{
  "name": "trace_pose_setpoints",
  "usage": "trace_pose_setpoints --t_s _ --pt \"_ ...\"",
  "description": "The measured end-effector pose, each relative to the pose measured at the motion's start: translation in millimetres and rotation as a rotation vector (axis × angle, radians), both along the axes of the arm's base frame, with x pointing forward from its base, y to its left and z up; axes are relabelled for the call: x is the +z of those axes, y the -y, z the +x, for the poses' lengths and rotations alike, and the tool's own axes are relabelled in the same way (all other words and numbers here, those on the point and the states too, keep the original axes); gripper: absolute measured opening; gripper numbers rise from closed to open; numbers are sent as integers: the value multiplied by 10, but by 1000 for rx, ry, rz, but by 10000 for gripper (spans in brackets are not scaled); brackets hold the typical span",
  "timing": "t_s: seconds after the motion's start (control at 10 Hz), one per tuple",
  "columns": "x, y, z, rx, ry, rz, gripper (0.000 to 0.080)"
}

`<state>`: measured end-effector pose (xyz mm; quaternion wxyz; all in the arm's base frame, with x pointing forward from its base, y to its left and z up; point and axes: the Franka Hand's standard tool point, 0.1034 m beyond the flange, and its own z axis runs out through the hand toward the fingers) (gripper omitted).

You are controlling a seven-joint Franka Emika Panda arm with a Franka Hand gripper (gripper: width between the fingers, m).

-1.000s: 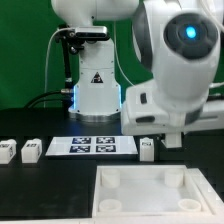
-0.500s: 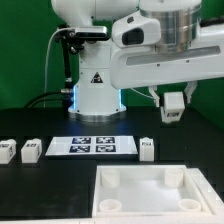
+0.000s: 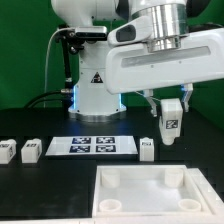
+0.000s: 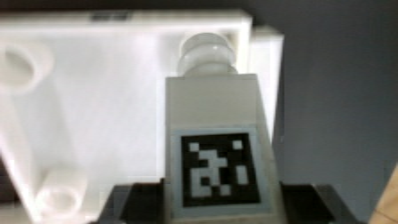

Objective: Assemble one leg

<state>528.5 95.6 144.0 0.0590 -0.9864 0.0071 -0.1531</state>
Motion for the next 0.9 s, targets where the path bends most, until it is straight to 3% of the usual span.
trace_pose_setpoints --t_s 0.2,0.3,0.5,0.6,0.7,0.8,0.9 --pt "181 155 287 8 223 -23 291" --pt "202 137 323 3 318 -25 291" --pt "71 131 262 5 318 -26 291" --pt "70 124 265 7 306 -26 291" --pt "45 75 251 2 314 -20 291" --pt "-77 -69 193 16 281 -16 291" --pt "-63 -89 305 26 277 -18 291"
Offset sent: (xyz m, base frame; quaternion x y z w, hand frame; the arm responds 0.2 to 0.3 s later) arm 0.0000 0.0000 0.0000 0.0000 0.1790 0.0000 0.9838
